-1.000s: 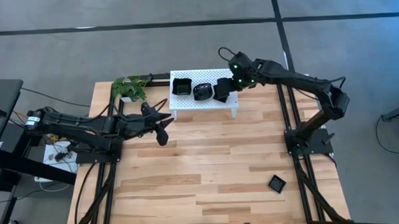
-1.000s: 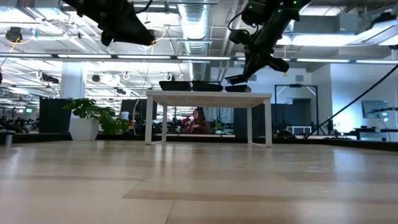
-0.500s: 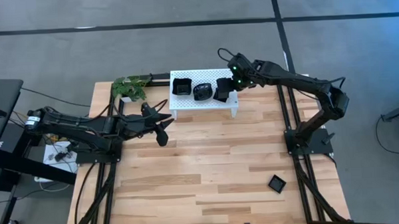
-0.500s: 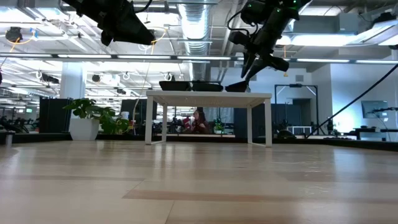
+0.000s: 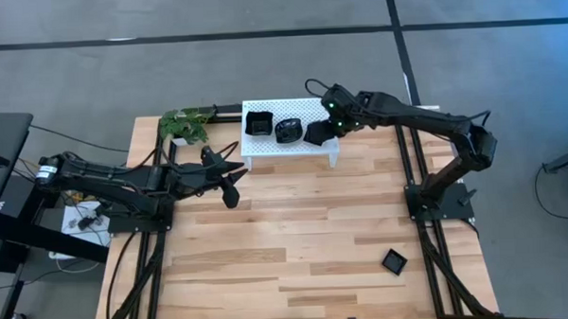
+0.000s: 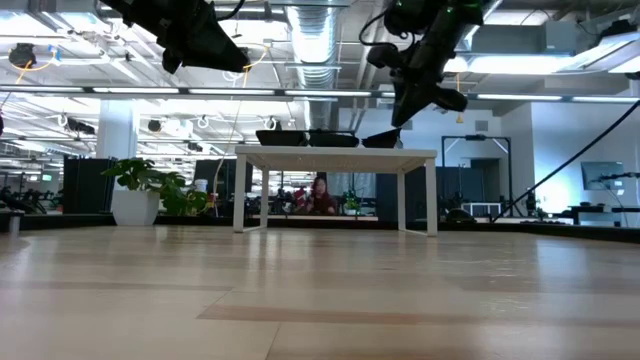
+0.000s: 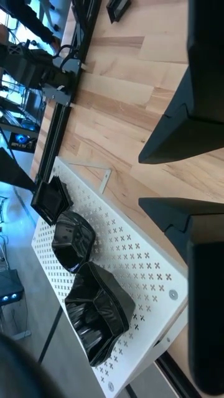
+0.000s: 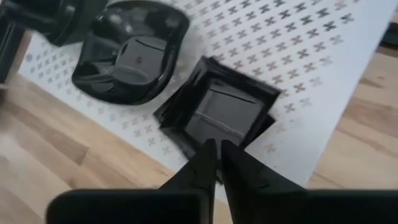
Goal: Pick & Place Mini shaped plates
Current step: Stack the black square plate on top of the black square plates on the shelf
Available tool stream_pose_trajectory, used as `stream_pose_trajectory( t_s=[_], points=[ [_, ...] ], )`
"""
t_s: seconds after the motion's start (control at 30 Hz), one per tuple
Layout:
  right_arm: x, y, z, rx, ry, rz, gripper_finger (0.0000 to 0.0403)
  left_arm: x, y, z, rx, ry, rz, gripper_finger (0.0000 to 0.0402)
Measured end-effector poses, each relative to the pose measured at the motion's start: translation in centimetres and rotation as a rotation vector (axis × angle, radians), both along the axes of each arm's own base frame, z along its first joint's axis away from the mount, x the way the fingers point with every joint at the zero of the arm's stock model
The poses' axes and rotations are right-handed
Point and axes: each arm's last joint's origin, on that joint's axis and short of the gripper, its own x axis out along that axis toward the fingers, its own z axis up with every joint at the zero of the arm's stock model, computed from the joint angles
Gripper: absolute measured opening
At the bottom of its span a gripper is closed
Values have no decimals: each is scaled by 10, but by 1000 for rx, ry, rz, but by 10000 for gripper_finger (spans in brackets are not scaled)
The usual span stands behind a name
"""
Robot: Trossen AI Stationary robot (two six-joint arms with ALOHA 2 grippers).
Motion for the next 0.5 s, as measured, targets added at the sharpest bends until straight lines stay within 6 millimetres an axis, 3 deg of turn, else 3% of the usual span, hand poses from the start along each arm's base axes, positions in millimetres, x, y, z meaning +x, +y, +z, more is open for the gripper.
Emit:
stream_pose_trajectory(
  t_s=[0.13,0.5],
  points=[
    [2,4,0,-6,5,21,3,0,0,0,-1,-2,1,99],
    [0,4,-1,-128,89,-20,2,0,0,0,-3,-5,1,99]
  ],
)
